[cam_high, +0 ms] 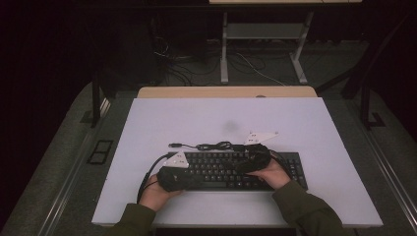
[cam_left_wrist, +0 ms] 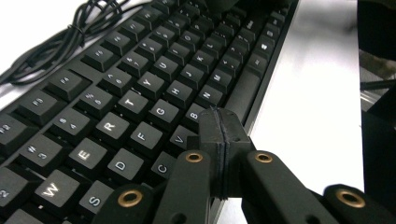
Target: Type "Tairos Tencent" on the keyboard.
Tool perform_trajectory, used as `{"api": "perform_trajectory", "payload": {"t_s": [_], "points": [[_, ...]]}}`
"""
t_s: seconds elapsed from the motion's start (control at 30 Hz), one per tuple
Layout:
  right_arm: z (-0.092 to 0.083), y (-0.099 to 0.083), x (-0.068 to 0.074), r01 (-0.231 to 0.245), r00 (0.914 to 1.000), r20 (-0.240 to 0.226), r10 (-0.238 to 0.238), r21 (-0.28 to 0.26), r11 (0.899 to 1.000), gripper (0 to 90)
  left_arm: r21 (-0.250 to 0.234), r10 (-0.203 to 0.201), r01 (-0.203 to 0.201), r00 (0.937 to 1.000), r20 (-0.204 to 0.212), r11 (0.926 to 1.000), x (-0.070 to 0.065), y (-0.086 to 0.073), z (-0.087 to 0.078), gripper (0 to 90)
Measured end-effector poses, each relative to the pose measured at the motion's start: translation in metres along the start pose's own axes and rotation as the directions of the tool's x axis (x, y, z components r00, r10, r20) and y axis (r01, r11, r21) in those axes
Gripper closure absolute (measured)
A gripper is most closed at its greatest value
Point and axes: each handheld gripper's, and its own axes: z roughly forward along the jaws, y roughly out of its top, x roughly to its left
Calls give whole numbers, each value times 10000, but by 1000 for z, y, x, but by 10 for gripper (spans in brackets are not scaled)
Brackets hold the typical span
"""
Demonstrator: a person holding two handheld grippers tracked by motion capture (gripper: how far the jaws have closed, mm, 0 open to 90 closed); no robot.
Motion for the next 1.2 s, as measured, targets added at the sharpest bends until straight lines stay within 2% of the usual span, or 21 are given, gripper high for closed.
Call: {"api": "perform_trajectory", "payload": {"t_s": [0.17, 0.3, 0.53, 0.83, 1.03, 1.2], "points": [[-4, 0, -2, -98, 10000, -11, 98, -82, 9999, 224, -350, -179, 177, 9998, -55, 9992, 1, 1, -1, 803], [-5, -1, -2, -197, 9996, -217, 199, 81, 9998, 229, -454, -185, 175, 9996, -211, 9988, 4, 1, -3, 726], [-8, 0, -1, -231, 9989, -412, 246, 360, 9991, 253, -686, -453, 426, 9983, -379, 9967, 7, 4, 0, 567], [-20, -3, 1, -121, 9986, -516, 146, 486, 9987, 458, -906, -703, 634, 9947, -748, 9939, 10, 4, 2, 345], [-29, -2, 2, -92, 9990, -428, 105, 320, 9994, 606, -842, -645, 576, 9946, -811, 9948, 9, 5, 4, 291], [-37, -5, 2, 23, 9992, -402, -6, 420, 9991, 716, -875, -613, 537, 9943, -868, 9947, 10, 4, 4, 265]]}}
